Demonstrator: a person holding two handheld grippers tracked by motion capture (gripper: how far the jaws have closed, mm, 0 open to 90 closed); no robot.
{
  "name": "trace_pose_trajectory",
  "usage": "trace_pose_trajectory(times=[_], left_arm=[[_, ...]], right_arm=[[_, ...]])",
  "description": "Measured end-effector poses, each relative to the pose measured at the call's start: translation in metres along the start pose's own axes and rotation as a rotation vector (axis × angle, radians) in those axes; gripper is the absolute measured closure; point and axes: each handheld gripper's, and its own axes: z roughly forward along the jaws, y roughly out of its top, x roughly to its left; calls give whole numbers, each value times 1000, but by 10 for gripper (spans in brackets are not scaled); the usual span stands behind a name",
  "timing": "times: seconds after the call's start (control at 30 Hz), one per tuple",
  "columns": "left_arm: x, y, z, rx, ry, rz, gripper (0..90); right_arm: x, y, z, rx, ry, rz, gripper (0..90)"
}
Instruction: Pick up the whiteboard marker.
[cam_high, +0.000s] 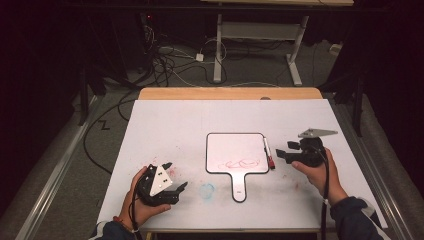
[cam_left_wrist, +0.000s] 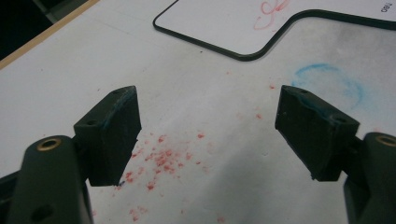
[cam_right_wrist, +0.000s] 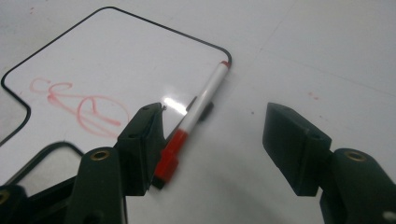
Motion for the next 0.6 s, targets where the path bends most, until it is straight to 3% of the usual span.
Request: trace_pose_trajectory(times=[0.07, 0.17, 0.33, 0.6], left_arm=[[0, 0, 0, 3, -4, 1, 215], [-1, -1, 0, 5, -5, 4, 215], [-1, -1, 1, 11, -10, 6, 216], [-2, -2, 2, 24, -16, 15, 216]], right_arm=[[-4, 10, 14, 66, 12, 10, 424], [-6, 20, 33, 119, 20, 33, 438], [-5, 33, 56, 186, 15, 46, 477], [-6, 39, 76, 253, 22, 78, 672]])
